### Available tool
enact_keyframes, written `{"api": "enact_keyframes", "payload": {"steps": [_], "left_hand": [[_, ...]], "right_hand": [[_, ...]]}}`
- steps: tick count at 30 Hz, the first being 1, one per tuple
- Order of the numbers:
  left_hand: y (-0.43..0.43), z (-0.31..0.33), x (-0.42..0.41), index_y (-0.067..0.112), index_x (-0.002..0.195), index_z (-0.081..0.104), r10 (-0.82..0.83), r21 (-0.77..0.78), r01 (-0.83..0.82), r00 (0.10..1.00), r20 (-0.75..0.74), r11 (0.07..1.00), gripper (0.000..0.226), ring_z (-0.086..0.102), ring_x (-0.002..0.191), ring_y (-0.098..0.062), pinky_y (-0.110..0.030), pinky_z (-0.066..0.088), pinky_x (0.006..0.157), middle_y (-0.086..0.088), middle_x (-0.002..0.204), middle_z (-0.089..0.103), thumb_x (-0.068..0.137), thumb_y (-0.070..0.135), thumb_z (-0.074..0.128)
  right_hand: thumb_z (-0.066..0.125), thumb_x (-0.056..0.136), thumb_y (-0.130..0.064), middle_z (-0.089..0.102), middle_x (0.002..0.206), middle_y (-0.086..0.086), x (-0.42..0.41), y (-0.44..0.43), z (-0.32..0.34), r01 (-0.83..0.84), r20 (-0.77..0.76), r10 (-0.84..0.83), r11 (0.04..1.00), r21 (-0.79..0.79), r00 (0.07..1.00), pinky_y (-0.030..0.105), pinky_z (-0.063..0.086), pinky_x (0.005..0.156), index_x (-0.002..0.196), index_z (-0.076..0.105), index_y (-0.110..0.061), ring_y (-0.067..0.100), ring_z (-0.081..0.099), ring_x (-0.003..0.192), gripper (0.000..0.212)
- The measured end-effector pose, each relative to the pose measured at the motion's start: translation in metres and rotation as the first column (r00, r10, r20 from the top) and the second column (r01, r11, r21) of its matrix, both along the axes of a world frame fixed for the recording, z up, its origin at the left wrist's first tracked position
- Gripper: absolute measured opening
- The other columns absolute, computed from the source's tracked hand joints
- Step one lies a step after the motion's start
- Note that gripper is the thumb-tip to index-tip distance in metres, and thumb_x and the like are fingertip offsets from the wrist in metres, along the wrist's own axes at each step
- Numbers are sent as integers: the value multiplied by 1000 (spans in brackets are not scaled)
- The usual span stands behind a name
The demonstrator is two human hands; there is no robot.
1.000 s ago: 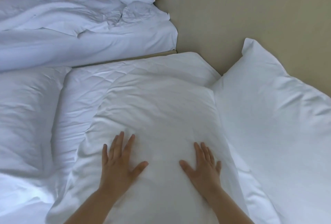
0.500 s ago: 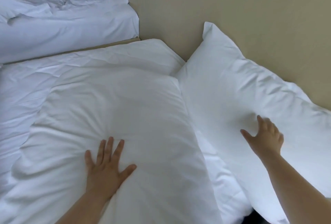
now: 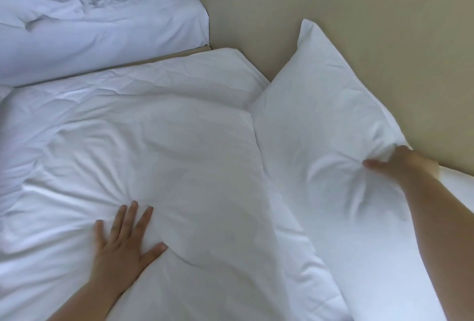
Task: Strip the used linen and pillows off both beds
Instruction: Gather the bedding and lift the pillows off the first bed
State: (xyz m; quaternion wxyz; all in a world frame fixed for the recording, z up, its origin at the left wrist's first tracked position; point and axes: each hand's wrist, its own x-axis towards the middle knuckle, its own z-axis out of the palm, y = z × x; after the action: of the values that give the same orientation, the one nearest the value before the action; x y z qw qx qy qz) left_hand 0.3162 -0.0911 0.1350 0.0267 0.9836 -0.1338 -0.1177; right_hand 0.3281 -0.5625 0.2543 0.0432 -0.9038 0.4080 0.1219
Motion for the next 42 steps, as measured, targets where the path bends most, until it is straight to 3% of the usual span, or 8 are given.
{"api": "enact_keyframes", "payload": {"steps": [6,11,18,24,26,29,34,42], "left_hand": [[1,6,-2,20,127,46,68,73,-62,993,-93,995,78,39,116,-22,-44,22,91,-15,121,62,86,69,1],[-1,38,-5,30,142,-21,165,50,-159,975,-148,986,137,-15,143,-11,-43,-10,113,10,150,-22,19,88,-28],[-9,98,-32,31,146,-10,134,-354,-225,955,-263,908,89,-4,145,-10,-35,-7,116,6,157,-3,73,82,4],[34,177,-54,28,147,10,-17,-887,-247,961,-275,389,61,19,142,-12,-28,16,115,3,155,18,95,40,40],[63,200,-61,29,147,10,-5,-909,-336,938,-347,247,60,26,139,-15,-28,21,110,3,153,22,95,42,37],[120,233,-67,27,145,22,-160,-868,-491,865,-476,-75,60,47,121,-20,-35,33,102,0,145,39,92,54,27],[243,262,-72,24,134,38,43,-803,-384,892,-451,-457,68,54,115,-20,-33,46,91,2,127,54,78,55,58],[458,265,-99,14,123,47,653,-948,-5,723,-223,-318,39,66,73,-8,-11,49,57,-4,104,58,86,3,58]], "right_hand": [[43,94,-39,61,110,23,-14,18,11,-59,221,46,997,49,974,33,35,74,117,56,-4,37,55,103,44],[48,92,-39,63,87,23,-20,59,52,-147,485,128,989,1,865,37,41,72,94,64,-6,38,57,81,37],[56,86,-36,49,58,20,-45,174,156,-247,786,211,966,-77,581,33,29,49,61,48,-5,34,48,61,41],[55,50,-85,69,86,12,-115,267,259,-333,977,0,940,74,215,44,50,73,81,47,15,14,60,75,105],[61,71,-54,62,111,14,-148,331,286,-389,992,-92,913,120,90,59,39,92,109,50,13,28,61,94,78],[55,87,-30,67,81,-10,-169,405,311,-462,990,-138,878,125,6,28,53,77,101,60,5,9,60,54,38],[52,92,-21,49,47,-15,-146,509,286,-609,961,-270,752,251,61,5,33,41,68,49,-19,-8,41,31,24],[48,93,-15,54,70,-3,-51,700,211,-823,857,-420,341,455,299,16,44,55,78,57,-12,10,53,62,18]]}}
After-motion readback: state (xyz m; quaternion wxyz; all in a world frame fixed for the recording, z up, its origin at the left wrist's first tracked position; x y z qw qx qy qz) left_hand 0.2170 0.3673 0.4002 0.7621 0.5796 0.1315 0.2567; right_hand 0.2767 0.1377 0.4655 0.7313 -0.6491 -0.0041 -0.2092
